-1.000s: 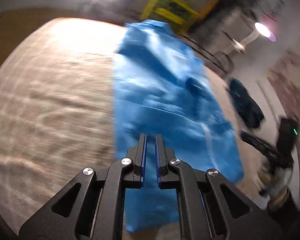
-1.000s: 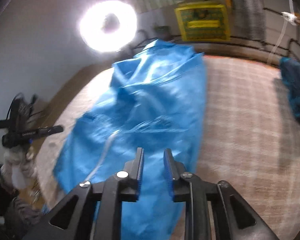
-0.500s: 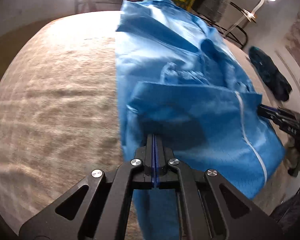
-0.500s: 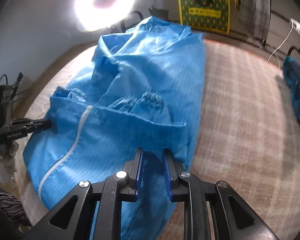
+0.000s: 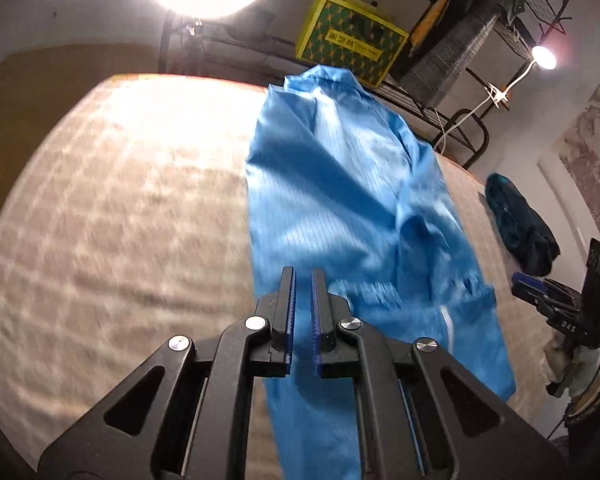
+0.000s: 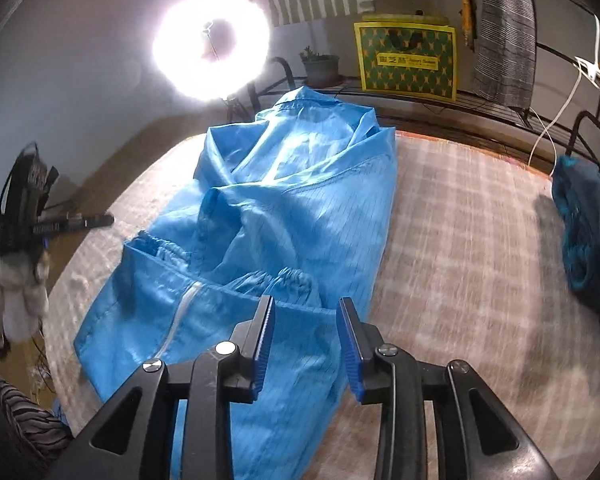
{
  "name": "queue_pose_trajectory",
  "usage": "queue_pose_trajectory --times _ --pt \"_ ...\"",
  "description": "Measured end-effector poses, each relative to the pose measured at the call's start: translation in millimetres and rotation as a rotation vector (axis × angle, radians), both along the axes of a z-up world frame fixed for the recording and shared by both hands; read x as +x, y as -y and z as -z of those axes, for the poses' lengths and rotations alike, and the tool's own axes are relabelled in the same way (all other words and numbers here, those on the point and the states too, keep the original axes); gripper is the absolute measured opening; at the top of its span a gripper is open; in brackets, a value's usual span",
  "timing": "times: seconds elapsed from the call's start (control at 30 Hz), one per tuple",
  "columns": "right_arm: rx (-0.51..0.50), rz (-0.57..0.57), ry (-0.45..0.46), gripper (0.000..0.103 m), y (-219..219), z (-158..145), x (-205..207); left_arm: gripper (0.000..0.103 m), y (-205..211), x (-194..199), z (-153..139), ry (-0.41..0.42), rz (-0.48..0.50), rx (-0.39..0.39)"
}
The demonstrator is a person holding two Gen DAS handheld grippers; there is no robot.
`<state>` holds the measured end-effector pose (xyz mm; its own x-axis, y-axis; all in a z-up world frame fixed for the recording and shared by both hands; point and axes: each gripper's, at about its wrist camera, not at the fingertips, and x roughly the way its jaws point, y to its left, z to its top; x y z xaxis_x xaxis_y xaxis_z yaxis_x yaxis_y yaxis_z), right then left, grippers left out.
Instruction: Fold large clothes
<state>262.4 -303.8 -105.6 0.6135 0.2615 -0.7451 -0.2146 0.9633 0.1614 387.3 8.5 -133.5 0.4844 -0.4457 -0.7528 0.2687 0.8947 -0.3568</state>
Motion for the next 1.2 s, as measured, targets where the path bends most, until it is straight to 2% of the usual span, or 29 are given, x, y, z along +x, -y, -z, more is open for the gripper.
queue_pose_trajectory --times 0.17,0.27,0.33,0.4,0.5,0.57,0.63,0.77,0.87,0.97,1.07,1.2 --pt "-0.004 -0.024 -0.023 0.032 5 1 32 0.005 5 54 8 -0.011 0.014 0.032" --pt "0.003 -0.031 -0.041 0.032 9 4 57 0.005 8 87 19 -0.023 0.008 0.019" --pt "0.035 -0.037 -0.050 0.032 13 1 77 0.005 11 106 25 -0.022 0.020 -0.011" --pt "0.080 -0.050 -0.050 0.035 15 -4 99 0.005 16 117 29 -0.009 0.051 -0.008" --pt "0.166 -0.089 -0.060 0.043 12 -10 135 0.005 25 121 37 0.010 0.107 0.018" --pt "0.227 -0.105 -0.055 0.061 6 -14 164 0.005 29 121 42 0.009 0.129 0.007" --pt "0.286 -0.125 -0.061 0.065 -3 -13 194 0.005 32 120 47 0.013 0.147 -0.007" --pt "0.319 -0.159 -0.091 0.065 -37 -8 252 0.005 39 122 54 0.007 0.191 -0.047" --pt "0.339 -0.179 -0.119 0.065 -64 -2 289 0.005 46 123 59 0.018 0.227 -0.040" --pt "0.372 -0.160 -0.175 0.064 -84 15 327 0.005 49 123 63 0.035 0.248 -0.017" --pt "0.406 -0.111 -0.237 0.062 -99 38 361 0.005 47 126 67 0.038 0.246 -0.034" --pt "0.345 -0.075 -0.271 0.055 -119 61 387 0.005 43 125 69 0.045 0.245 -0.064"
